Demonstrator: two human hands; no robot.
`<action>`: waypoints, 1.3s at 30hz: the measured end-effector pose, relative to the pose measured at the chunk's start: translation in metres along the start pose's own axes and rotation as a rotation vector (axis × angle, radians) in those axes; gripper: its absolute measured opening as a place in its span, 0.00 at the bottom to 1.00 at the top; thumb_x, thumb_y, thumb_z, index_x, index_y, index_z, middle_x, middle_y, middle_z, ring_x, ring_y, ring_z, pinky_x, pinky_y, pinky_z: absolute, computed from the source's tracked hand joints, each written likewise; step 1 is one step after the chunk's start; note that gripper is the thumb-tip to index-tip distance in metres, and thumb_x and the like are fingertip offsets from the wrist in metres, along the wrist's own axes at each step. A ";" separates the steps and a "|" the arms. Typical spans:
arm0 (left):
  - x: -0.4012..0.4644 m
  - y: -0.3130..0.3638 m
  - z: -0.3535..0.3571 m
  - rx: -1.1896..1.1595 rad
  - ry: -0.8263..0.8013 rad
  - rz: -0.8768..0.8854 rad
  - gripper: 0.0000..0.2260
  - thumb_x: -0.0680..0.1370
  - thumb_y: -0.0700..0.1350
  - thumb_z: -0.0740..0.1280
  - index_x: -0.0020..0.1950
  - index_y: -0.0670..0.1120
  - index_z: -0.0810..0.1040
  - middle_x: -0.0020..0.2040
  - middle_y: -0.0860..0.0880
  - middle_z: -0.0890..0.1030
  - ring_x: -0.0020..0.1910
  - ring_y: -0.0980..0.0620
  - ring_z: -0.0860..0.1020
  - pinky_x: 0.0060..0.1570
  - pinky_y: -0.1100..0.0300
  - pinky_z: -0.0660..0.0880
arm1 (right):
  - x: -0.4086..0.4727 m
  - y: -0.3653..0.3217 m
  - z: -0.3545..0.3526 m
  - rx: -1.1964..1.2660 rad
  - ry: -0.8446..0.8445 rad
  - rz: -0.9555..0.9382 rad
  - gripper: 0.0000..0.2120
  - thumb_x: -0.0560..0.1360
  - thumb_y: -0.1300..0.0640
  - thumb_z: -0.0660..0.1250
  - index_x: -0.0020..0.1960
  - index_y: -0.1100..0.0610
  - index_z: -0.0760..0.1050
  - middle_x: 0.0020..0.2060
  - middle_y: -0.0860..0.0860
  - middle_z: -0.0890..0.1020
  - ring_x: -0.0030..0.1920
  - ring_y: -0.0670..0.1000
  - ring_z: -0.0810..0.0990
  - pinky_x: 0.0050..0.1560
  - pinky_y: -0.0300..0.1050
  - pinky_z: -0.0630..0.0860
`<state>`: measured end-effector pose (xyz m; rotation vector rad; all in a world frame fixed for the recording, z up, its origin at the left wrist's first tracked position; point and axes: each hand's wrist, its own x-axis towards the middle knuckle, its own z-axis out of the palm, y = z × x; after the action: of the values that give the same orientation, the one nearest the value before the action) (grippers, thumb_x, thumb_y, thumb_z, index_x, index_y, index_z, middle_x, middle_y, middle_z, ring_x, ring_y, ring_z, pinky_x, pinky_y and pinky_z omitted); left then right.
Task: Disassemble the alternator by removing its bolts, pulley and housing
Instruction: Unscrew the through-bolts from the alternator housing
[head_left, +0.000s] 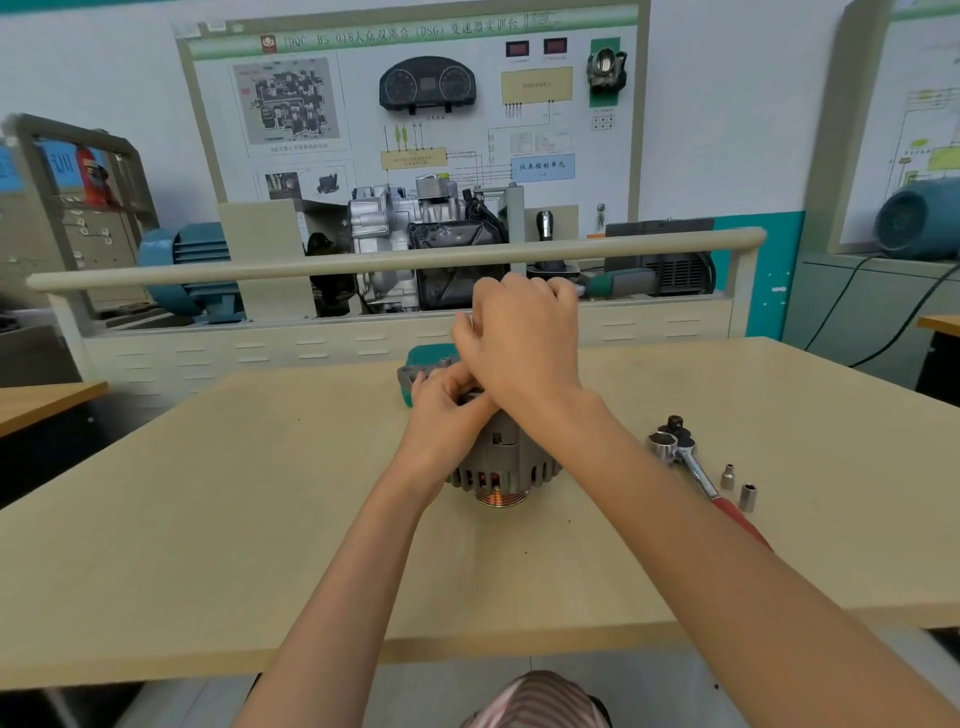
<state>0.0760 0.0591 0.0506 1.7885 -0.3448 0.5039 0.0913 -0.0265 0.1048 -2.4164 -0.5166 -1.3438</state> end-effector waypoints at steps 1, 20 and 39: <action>0.000 0.000 0.000 -0.009 -0.004 0.012 0.06 0.68 0.53 0.66 0.40 0.64 0.81 0.40 0.58 0.84 0.55 0.47 0.78 0.68 0.34 0.59 | 0.002 0.003 0.000 0.087 -0.020 -0.015 0.10 0.77 0.53 0.59 0.38 0.54 0.69 0.34 0.48 0.71 0.41 0.51 0.72 0.57 0.46 0.60; 0.000 -0.002 0.001 0.021 0.036 0.053 0.06 0.70 0.51 0.65 0.41 0.54 0.81 0.41 0.49 0.84 0.52 0.45 0.79 0.67 0.34 0.60 | 0.002 0.006 0.002 -0.050 0.010 -0.016 0.08 0.77 0.55 0.57 0.44 0.55 0.73 0.39 0.51 0.77 0.44 0.54 0.76 0.54 0.48 0.63; 0.004 0.000 -0.004 0.029 -0.003 0.094 0.06 0.75 0.39 0.68 0.40 0.48 0.80 0.41 0.46 0.83 0.51 0.40 0.77 0.56 0.38 0.71 | 0.006 0.017 0.001 0.380 -0.091 -0.068 0.10 0.73 0.56 0.65 0.33 0.56 0.70 0.30 0.47 0.71 0.35 0.50 0.70 0.43 0.39 0.57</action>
<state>0.0789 0.0628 0.0533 1.8072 -0.4276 0.5747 0.1027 -0.0397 0.1079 -2.1677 -0.8046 -1.0505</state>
